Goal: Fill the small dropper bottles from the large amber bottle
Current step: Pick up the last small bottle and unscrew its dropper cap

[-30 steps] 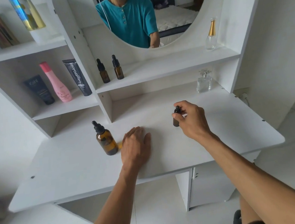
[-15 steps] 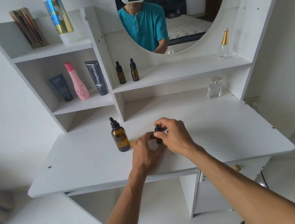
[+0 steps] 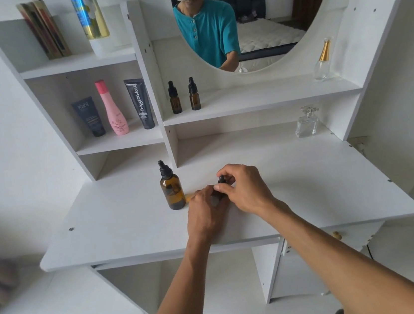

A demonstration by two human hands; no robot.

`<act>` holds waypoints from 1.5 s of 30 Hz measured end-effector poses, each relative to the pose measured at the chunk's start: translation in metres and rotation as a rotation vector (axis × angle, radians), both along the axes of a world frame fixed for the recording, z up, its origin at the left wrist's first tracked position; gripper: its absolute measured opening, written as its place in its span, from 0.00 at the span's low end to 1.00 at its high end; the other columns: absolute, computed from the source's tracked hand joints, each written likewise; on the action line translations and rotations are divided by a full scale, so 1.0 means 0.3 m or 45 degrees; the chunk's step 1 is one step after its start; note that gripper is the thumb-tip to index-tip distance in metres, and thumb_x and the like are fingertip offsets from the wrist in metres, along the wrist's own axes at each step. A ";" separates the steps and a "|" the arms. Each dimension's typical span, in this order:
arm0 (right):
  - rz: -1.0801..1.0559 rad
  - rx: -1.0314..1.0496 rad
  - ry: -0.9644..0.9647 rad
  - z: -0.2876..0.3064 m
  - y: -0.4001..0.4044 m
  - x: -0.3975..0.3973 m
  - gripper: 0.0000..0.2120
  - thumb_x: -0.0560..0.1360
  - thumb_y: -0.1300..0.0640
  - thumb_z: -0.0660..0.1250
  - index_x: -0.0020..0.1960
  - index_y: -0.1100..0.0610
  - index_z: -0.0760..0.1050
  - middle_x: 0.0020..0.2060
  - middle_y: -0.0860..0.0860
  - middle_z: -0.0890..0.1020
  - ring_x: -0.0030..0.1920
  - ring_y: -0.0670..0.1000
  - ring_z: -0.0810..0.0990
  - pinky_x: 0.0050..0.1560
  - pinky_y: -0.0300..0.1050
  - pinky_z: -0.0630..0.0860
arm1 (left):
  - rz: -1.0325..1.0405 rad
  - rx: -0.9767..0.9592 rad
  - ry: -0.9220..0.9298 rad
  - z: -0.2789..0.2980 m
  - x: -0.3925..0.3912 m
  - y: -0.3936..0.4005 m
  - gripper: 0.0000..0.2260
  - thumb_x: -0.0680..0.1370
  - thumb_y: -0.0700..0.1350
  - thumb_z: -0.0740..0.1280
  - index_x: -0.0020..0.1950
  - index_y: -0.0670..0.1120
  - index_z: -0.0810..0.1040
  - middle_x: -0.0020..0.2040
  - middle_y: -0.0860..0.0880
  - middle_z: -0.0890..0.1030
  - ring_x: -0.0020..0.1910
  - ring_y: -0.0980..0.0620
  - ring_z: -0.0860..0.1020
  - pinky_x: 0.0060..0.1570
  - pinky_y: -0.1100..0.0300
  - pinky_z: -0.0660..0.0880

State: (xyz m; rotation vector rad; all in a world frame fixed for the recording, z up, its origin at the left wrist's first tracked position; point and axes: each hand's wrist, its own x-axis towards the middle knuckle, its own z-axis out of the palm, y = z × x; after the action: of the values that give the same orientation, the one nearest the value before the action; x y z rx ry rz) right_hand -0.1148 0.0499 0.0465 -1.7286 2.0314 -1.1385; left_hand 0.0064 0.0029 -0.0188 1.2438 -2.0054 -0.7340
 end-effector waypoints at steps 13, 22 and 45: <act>0.128 0.152 0.080 0.047 -0.011 -0.025 0.13 0.73 0.57 0.74 0.58 0.55 0.81 0.49 0.50 0.84 0.50 0.49 0.81 0.54 0.40 0.76 | 0.002 -0.009 -0.009 0.008 -0.002 0.000 0.10 0.74 0.57 0.67 0.37 0.57 0.70 0.38 0.50 0.80 0.34 0.52 0.73 0.29 0.62 0.62; 0.155 0.221 0.115 0.070 -0.021 -0.029 0.14 0.74 0.63 0.70 0.58 0.53 0.80 0.51 0.50 0.84 0.52 0.50 0.81 0.57 0.46 0.78 | 0.006 -0.038 -0.012 0.010 0.001 0.000 0.10 0.73 0.60 0.67 0.37 0.58 0.70 0.37 0.51 0.80 0.32 0.53 0.72 0.28 0.63 0.61; 0.238 0.297 0.126 0.099 -0.030 -0.044 0.19 0.71 0.61 0.75 0.61 0.54 0.78 0.54 0.50 0.83 0.56 0.47 0.80 0.52 0.33 0.74 | 0.015 0.000 0.025 0.028 0.000 0.022 0.10 0.75 0.57 0.69 0.40 0.52 0.76 0.38 0.51 0.82 0.37 0.47 0.76 0.37 0.51 0.75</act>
State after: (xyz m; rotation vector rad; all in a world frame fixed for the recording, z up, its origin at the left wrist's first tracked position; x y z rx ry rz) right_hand -0.1280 0.0409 0.0761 -1.8389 1.9194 -0.7417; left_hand 0.0064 0.0095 -0.0102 1.2423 -1.9809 -0.7381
